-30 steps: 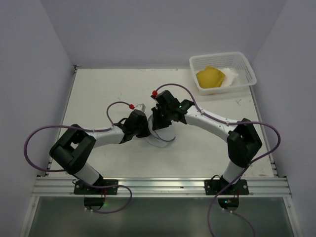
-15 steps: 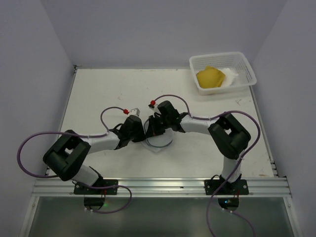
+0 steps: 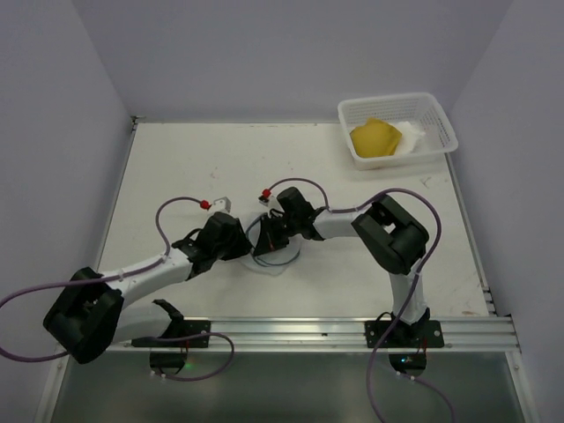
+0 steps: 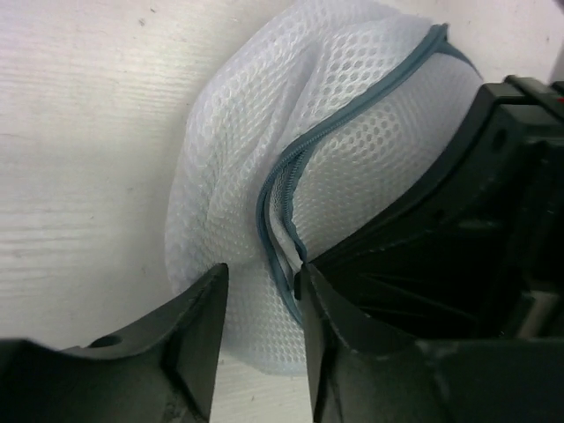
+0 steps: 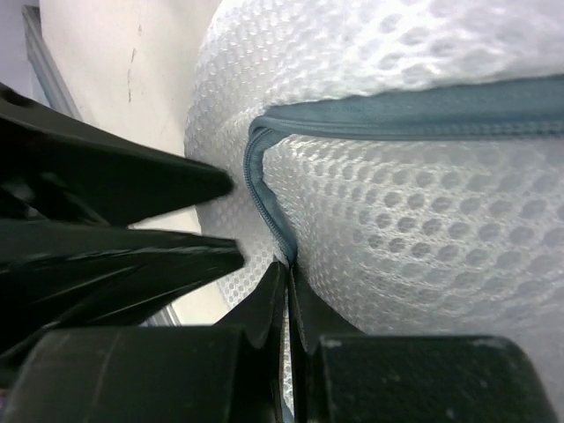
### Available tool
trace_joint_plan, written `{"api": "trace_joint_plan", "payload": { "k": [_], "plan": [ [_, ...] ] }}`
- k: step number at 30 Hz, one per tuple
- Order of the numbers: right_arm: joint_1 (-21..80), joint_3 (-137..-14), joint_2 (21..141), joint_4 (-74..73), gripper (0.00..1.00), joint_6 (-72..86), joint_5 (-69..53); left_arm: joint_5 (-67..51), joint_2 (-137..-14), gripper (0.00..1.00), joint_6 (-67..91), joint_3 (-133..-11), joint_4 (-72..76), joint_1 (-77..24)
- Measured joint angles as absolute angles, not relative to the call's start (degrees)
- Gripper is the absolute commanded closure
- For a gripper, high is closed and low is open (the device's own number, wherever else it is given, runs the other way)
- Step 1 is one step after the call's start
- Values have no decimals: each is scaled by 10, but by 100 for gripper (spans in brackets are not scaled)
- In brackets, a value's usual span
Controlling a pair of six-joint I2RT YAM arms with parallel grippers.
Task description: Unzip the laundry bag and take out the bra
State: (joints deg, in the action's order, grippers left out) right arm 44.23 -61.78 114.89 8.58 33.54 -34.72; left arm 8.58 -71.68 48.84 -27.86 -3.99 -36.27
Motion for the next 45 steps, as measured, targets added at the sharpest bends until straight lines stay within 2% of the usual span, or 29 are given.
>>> {"api": "trace_joint_plan", "payload": {
  "k": [2,4,5,7,11,15,16,17,20,27,31,38,45],
  "plan": [
    [442,-621,1156,87,97,336,-357,95,-681,50,488,-278,-64,-362],
    [442,-623,1156,86,89,336,-359,106,-642,42,487,-278,-89,-359],
    [442,-624,1156,84,80,334,-360,111,-623,40,488,-278,-101,-357],
    [443,-627,1154,79,71,333,-362,120,-587,32,486,-278,-127,-352],
    [445,-632,1126,48,44,325,-354,138,-532,19,482,-280,-182,-340],
    [446,-655,1068,-20,26,308,-325,152,-499,8,468,-301,-237,-317],
    [446,-669,1053,-44,23,301,-313,155,-493,6,464,-310,-247,-309],
    [446,-683,1042,-65,15,297,-305,156,-489,5,460,-319,-256,-302],
    [446,-739,1008,-116,4,282,-276,160,-477,0,443,-352,-276,-275],
    [437,-820,928,-227,1,250,-176,171,-476,0,404,-437,-298,-253],
    [379,-818,860,-291,1,248,-98,183,-481,0,377,-486,-313,-247],
    [157,-761,634,-340,1,244,32,220,-479,0,330,-585,-351,-234],
    [147,-780,406,-346,1,161,155,249,-471,0,275,-696,-374,-232]
  ]
}}
